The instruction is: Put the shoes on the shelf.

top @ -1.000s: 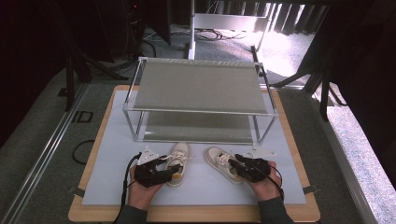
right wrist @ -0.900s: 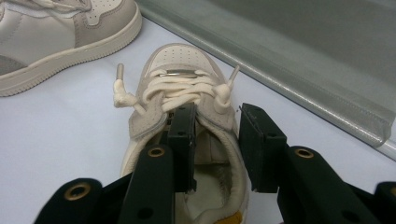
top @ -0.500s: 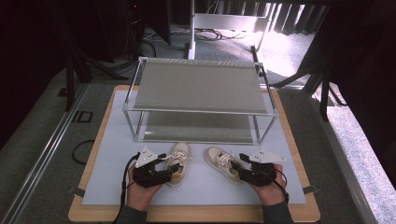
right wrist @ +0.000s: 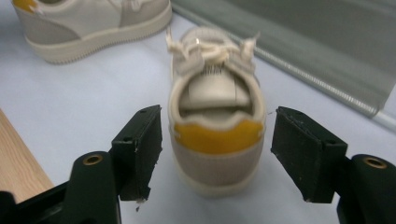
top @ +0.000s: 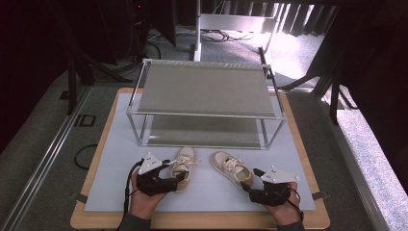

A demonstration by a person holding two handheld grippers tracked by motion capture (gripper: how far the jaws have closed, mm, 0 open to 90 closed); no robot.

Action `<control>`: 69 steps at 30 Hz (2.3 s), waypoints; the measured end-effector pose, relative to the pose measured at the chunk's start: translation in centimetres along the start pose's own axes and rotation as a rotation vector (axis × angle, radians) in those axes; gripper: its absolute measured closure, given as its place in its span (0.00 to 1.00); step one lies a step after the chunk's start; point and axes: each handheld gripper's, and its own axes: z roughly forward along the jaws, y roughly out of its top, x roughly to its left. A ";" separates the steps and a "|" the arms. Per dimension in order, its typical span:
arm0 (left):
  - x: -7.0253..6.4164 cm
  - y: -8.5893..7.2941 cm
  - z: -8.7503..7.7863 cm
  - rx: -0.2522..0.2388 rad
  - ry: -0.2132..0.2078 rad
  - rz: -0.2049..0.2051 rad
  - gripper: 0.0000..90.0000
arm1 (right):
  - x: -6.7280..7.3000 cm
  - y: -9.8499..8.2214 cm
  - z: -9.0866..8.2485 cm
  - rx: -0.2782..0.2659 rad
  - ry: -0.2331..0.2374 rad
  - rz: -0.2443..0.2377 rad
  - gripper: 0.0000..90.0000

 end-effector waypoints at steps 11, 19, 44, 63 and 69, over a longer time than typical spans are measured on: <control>-0.4 -1.5 0.2 0.048 -0.019 0.020 0.19 | -0.2 -1.3 1.2 0.059 0.007 0.008 0.41; -0.3 -2.2 0.6 0.065 -0.028 0.011 0.19 | 0.0 -1.7 1.2 0.081 0.017 0.007 0.41; -0.7 -2.4 1.0 0.084 -0.048 0.014 0.22 | 3.4 -0.2 3.3 0.056 0.202 -0.094 0.59; 1.2 0.3 -0.3 0.021 0.018 -0.017 0.38 | 1.5 4.2 3.5 -0.038 0.105 0.053 0.62; 2.1 0.0 1.0 0.060 -0.011 -0.053 0.45 | 1.5 4.2 5.4 0.062 0.067 0.106 0.65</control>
